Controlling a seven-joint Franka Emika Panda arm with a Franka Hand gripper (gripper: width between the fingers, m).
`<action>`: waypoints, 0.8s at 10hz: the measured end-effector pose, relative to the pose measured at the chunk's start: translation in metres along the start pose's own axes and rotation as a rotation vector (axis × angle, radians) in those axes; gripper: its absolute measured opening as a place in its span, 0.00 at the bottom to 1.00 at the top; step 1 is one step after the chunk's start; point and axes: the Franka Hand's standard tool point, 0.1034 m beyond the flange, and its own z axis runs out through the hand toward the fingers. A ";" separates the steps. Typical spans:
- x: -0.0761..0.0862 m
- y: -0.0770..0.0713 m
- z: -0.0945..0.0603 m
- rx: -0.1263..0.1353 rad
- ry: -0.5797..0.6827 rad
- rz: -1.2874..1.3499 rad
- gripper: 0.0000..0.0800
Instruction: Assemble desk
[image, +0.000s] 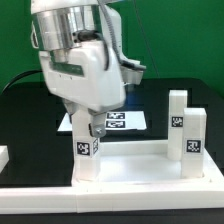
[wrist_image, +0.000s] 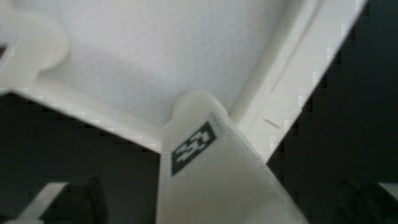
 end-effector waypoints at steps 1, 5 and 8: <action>-0.001 -0.002 0.000 -0.017 0.006 -0.230 0.81; -0.002 -0.002 0.001 -0.021 0.006 -0.207 0.56; -0.002 -0.001 0.002 -0.023 0.007 -0.011 0.36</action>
Offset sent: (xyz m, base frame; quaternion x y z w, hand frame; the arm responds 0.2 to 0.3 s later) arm 0.0000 0.0000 0.0000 0.0000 0.0000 0.0650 0.9979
